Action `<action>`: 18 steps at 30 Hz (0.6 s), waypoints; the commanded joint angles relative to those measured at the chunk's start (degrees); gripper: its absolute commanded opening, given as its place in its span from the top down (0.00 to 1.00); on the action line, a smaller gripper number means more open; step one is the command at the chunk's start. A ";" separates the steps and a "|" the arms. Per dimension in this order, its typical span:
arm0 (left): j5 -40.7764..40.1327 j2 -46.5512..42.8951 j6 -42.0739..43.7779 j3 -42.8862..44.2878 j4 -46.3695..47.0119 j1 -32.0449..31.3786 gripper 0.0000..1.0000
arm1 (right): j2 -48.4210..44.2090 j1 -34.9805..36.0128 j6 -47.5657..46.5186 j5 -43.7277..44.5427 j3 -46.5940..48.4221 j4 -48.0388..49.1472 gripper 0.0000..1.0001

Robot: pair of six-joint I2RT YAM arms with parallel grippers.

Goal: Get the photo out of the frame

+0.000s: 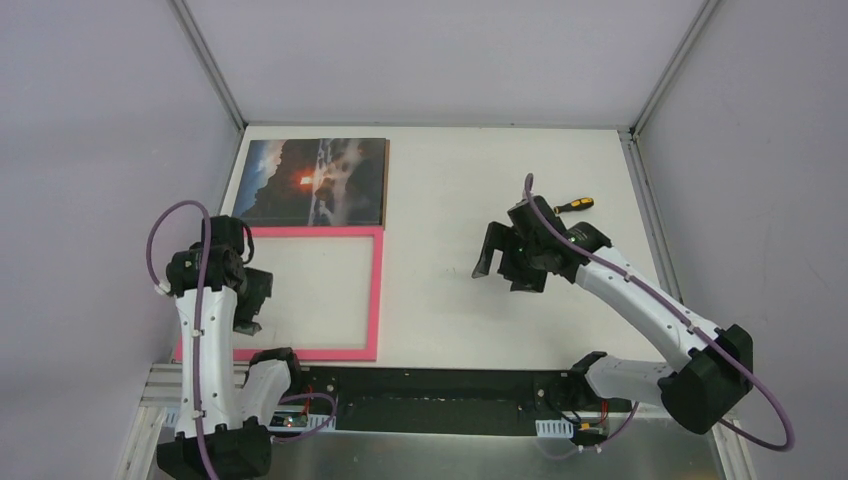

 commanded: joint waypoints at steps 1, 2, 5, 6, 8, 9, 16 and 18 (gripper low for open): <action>8.23 4.50 17.46 7.53 12.52 0.31 0.36 | 2.82 0.43 1.24 -2.83 2.70 4.20 0.06; 12.83 6.53 21.06 9.35 16.19 0.27 0.37 | 4.42 0.43 2.26 -4.22 3.58 5.35 0.07; 23.60 11.20 26.96 11.30 25.11 -0.23 0.36 | 9.07 0.54 5.63 -7.78 5.93 11.19 0.12; 26.02 12.74 28.32 11.72 27.59 -0.75 0.36 | 10.72 0.55 6.82 -8.78 6.75 13.47 0.14; 30.14 16.02 30.69 12.46 32.81 -1.97 0.35 | 14.66 0.64 9.19 -10.20 8.88 17.60 0.20; 31.92 17.78 31.76 12.87 35.41 -2.66 0.34 | 17.05 0.72 10.24 -10.85 10.22 19.51 0.23; 37.22 33.98 39.71 21.24 44.30 -5.48 0.36 | 35.46 0.74 13.87 -14.38 24.87 30.62 0.42; 36.90 38.63 40.88 23.36 45.72 -5.41 0.37 | 40.21 0.75 14.92 -14.97 28.86 33.26 0.52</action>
